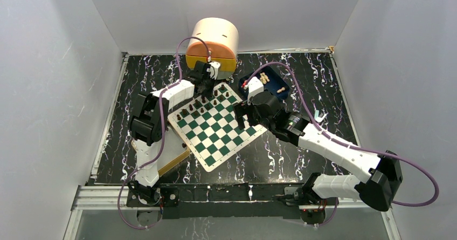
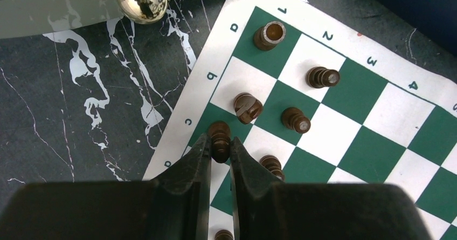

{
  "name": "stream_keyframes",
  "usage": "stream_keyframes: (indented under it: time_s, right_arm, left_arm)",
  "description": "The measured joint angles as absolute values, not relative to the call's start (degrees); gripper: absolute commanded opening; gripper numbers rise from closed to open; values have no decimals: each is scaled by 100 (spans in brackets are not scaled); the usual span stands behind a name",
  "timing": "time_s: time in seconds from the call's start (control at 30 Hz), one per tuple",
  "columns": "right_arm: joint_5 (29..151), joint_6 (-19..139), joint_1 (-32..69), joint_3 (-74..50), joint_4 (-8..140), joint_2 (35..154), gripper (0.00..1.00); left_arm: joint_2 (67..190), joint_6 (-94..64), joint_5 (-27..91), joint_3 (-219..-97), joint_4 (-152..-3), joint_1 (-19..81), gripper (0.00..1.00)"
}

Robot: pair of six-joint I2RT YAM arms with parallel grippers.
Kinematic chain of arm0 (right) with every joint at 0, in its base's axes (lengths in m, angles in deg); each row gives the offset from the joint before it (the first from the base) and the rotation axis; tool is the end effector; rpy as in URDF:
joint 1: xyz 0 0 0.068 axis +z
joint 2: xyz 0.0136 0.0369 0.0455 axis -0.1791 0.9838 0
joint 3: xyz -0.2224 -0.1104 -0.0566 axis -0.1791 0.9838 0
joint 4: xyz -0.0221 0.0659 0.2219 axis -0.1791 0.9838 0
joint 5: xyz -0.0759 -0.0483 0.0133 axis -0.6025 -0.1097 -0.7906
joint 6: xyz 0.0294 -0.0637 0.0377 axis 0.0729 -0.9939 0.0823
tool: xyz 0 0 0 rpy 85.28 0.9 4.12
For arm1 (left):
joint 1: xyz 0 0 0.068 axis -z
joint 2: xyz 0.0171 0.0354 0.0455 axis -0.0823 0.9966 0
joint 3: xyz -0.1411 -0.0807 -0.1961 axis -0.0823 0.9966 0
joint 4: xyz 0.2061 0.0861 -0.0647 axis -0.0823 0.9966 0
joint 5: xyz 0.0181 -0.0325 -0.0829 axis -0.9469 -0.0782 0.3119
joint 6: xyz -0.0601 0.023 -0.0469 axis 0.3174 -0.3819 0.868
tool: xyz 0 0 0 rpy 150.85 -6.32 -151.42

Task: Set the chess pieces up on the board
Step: Place the chess piece on the chessboard.

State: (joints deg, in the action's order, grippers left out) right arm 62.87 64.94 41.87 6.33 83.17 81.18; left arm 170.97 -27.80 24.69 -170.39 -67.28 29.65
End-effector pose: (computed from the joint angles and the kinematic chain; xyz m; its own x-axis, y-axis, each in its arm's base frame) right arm 0.1840 0.1999 0.2941 -0.3993 -0.2067 -0.8932 -0.4961 0.8680 0.0210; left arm 0.4106 -0.1918 0.1690 -0.5877 0.3057 -0.7491 0.4473 0.8943 0.0141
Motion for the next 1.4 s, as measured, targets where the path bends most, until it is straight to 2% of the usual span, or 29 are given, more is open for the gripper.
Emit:
stream_keyframes:
  time_s: [0.63,0.83,1.13,1.4]
  right_arm:
    - [6290,6416,4182,631,8315,8169,99]
    - [6290,6409,4182,631,8315,8190,99]
    - [6292,6411,4182,633,8313,8243,99]
    - [6307,6414,4182,633,8302,8293,99]
  left_arm:
    - [17191,-2769,2499,-17148,-6710,2965,4]
    - [17191,-2782,2420,-17157,-6691,2967,20]
    - [17191,-2721,2375,-17258,-6525,2969,35]
    - [17156,-2422,2270,-17636,-6358,2969,37]
